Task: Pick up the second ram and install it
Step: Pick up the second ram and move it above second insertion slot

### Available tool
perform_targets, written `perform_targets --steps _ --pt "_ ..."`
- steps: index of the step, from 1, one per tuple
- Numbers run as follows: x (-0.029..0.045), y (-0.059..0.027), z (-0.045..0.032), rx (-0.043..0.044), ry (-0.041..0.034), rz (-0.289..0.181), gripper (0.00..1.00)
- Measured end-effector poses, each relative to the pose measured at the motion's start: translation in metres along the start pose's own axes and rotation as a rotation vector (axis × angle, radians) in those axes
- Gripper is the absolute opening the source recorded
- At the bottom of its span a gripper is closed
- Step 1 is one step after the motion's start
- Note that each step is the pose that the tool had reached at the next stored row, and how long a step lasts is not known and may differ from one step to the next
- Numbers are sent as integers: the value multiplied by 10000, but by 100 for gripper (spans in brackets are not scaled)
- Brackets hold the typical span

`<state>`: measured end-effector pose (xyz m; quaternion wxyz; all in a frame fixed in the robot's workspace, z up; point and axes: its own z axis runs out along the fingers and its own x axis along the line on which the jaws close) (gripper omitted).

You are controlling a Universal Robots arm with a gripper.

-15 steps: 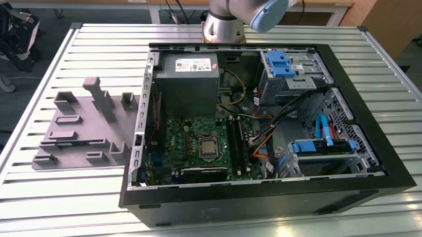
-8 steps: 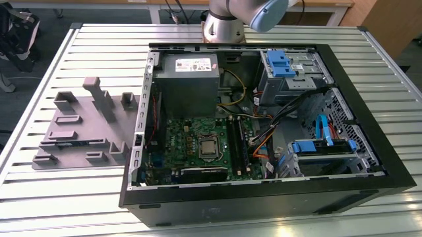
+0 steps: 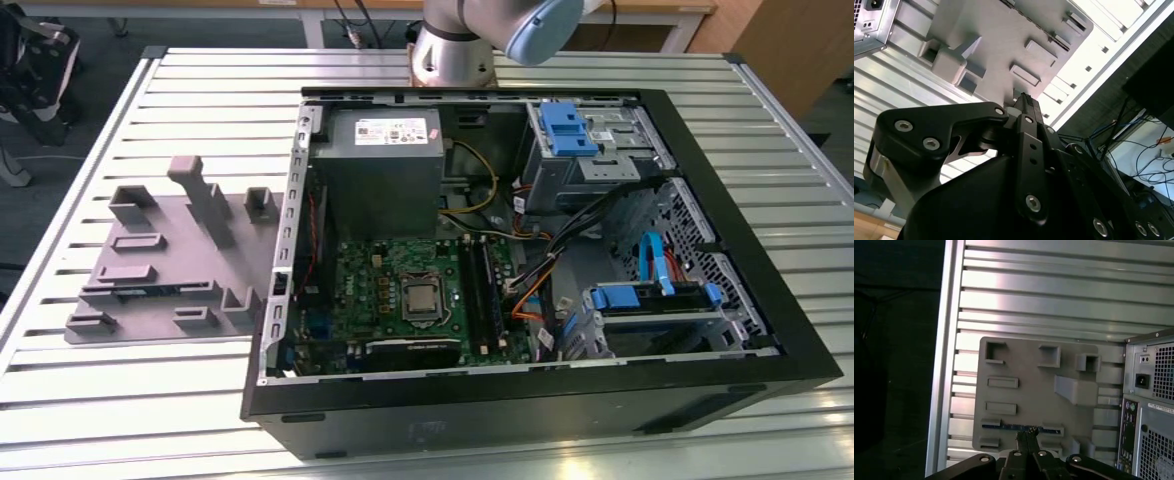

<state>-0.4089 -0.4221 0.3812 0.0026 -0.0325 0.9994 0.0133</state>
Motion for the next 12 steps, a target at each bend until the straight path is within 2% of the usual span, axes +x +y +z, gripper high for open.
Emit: perform_targets --steps 12 --pt "1 0 0 -4 16 -626 11"
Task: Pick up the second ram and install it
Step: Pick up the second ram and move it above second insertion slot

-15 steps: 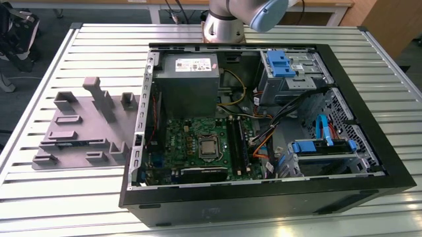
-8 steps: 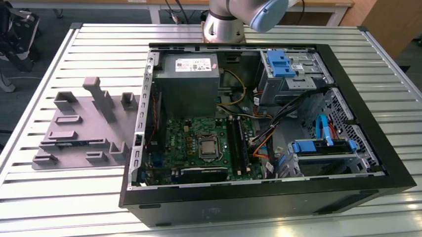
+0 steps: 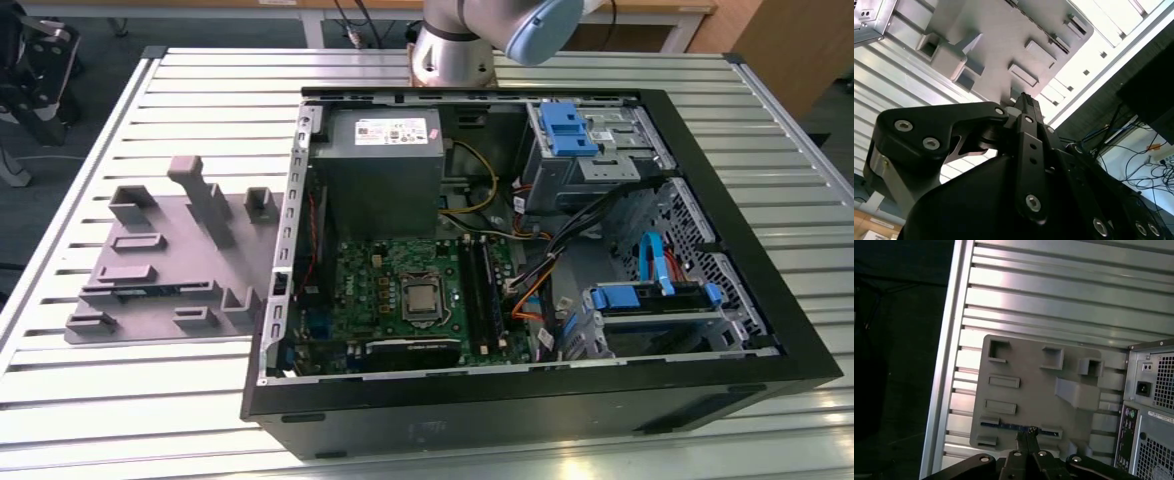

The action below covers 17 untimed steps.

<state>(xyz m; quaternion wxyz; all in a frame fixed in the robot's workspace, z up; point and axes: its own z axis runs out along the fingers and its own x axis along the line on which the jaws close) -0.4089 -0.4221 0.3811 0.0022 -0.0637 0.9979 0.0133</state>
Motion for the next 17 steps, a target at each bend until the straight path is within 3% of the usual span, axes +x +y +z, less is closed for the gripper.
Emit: perform_targets --steps 17 --pt "7 0 -1 -6 27 -1008 11"
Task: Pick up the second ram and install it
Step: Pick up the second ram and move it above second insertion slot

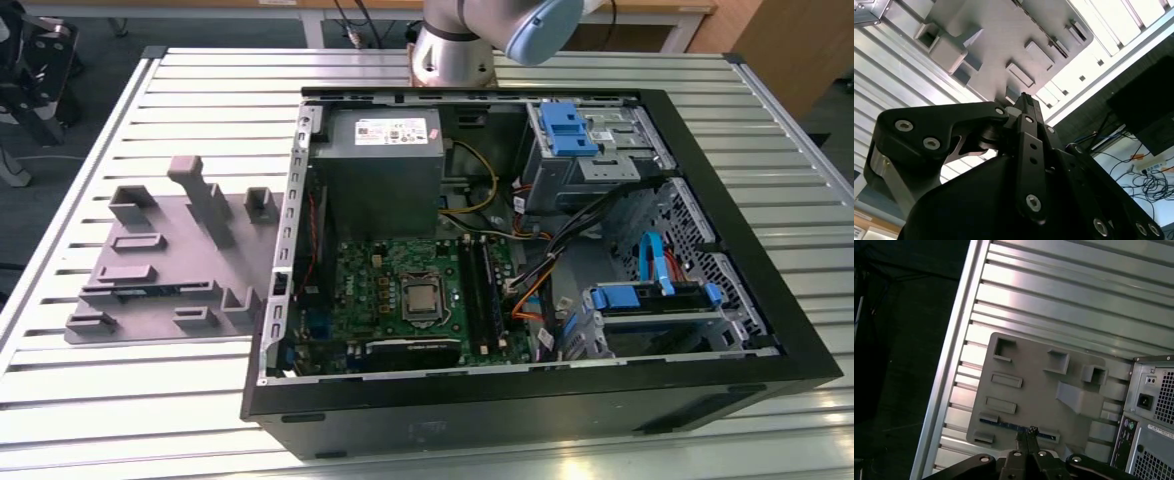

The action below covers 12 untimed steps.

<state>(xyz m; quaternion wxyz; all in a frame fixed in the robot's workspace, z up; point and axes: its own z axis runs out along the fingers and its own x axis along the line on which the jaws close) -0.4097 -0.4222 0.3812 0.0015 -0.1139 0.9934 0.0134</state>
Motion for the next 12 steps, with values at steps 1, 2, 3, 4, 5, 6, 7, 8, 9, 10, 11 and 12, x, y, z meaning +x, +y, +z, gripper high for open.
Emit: perform_targets --steps 1,2,3,4,5,6,7,8,9,10,11,12 --pt "0 0 0 0 2 -60 11" --pt "0 0 0 -1 3 -125 11" --pt "0 0 0 -1 5 -185 11" --pt "0 0 0 -2 6 -244 11" --pt "0 0 1 -2 7 -303 11" --pt "1 0 1 -3 8 -361 11" --pt "1 0 1 -3 10 -419 11" --pt "1 0 1 -3 11 -482 11" --pt "1 0 1 -4 13 -543 11" --pt "0 0 1 -4 15 -603 11" --pt "0 0 0 -4 17 -661 11" --pt "0 0 0 -4 18 -719 11"
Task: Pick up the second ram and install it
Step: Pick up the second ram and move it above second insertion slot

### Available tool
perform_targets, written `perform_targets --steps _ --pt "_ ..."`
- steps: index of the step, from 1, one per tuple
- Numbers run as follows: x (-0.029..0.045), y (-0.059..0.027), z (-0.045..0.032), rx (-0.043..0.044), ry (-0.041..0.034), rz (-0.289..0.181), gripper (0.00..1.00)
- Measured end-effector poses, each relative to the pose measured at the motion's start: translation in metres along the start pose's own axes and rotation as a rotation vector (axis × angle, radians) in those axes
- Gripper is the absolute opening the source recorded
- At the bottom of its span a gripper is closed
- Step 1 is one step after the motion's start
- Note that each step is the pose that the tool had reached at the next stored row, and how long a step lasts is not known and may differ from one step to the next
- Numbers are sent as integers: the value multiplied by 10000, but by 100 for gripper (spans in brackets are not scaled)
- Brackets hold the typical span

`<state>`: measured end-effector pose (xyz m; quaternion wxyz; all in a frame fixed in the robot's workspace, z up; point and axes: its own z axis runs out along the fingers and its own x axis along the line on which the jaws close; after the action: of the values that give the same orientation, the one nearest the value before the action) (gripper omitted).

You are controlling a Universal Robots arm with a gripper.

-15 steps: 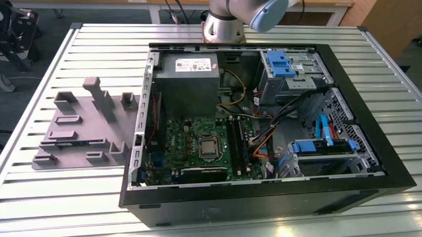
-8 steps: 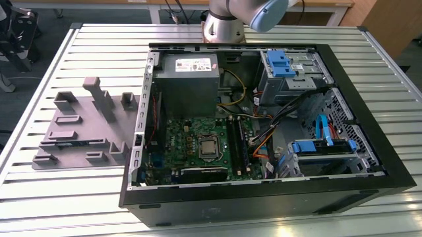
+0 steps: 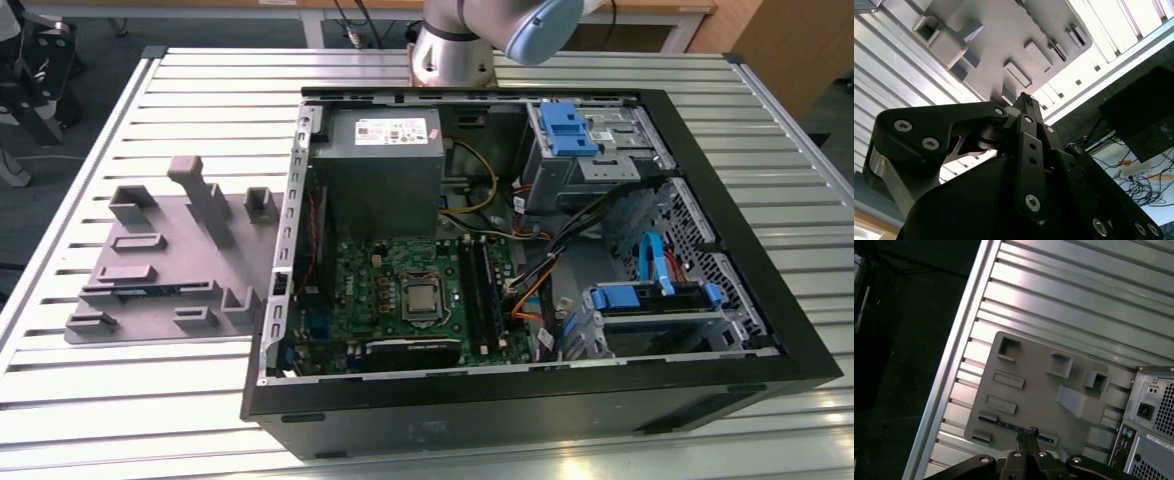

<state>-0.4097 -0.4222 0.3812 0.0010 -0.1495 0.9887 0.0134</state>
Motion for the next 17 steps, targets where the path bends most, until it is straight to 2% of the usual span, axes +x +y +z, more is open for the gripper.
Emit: perform_targets --steps 17 --pt "0 0 0 -6 26 -983 11"
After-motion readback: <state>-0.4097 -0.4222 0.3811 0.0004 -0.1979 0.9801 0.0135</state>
